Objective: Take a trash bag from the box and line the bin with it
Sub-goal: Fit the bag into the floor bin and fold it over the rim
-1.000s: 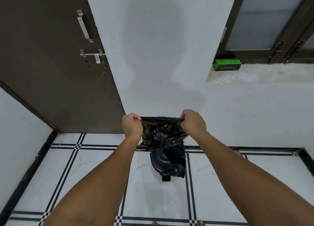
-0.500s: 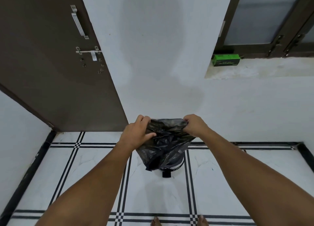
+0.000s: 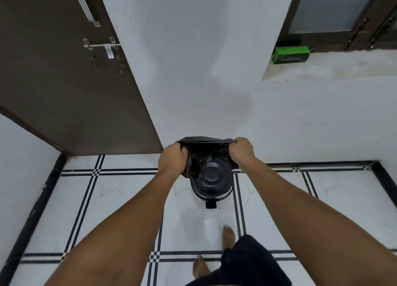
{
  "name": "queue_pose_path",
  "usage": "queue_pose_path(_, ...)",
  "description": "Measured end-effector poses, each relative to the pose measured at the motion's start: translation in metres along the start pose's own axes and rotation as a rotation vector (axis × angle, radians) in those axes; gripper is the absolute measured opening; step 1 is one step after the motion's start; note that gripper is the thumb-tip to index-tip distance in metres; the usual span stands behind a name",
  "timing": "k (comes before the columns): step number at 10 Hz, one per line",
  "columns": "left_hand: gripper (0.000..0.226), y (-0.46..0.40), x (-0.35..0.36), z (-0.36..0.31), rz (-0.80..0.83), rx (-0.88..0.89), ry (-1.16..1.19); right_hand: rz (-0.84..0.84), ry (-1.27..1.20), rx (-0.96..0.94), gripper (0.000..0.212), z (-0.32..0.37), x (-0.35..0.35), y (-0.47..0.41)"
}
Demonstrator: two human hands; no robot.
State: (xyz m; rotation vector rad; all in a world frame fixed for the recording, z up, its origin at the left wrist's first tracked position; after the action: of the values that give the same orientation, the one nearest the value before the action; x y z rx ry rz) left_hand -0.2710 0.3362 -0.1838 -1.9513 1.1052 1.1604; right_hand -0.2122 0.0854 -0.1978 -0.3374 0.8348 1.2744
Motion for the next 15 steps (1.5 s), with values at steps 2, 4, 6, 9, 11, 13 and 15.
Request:
queue_pose_path(2, 0.024, -0.006, 0.018, 0.013, 0.004, 0.0, -0.05, 0.079, -0.15, 0.183, 0.02, -0.03, 0.032, -0.017)
queue_pose_path(4, 0.033, -0.017, 0.032, 0.029, 0.044, -0.005, -0.001, 0.171, -0.25, 0.355, 0.02, -0.045, 0.074, -0.041)
queue_pose_path(6, 0.03, -0.032, 0.044, 0.038, 0.128, 0.057, -0.127, 0.174, -0.344, 0.439, 0.018, -0.059, 0.091, -0.056)
queue_pose_path(9, 0.024, -0.026, 0.065, 0.073, 0.101, -0.168, 0.078, 0.352, -0.517, 0.518, 0.014, -0.04, 0.093, -0.011)
queue_pose_path(11, 0.025, 0.036, 0.119, 0.093, 0.281, -0.656, 0.504, 0.432, -0.351, 0.454, 0.019, -0.078, 0.134, 0.013)
queue_pose_path(13, 0.026, 0.075, 0.173, 0.102, 0.433, -0.427, 0.28, 0.393, -0.399, 0.562, 0.026, -0.125, 0.168, 0.031)
queue_pose_path(15, 0.027, 0.09, 0.201, 0.129, 0.502, -0.342, 0.122, 0.276, -0.397, 0.69, 0.029, -0.159, 0.177, 0.029)
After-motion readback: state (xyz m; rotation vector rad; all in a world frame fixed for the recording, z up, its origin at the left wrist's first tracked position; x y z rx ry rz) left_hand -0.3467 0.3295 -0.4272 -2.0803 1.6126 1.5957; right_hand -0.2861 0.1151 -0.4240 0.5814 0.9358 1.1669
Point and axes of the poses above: each hand's wrist, its own y-axis away from the middle knuckle, its own x-axis out of the palm, z = x × y, the point moved 10 cm from there along -y, towards the middle knuckle, and after that the axes turned 14 degrees about -z, right-handed, at the moved point
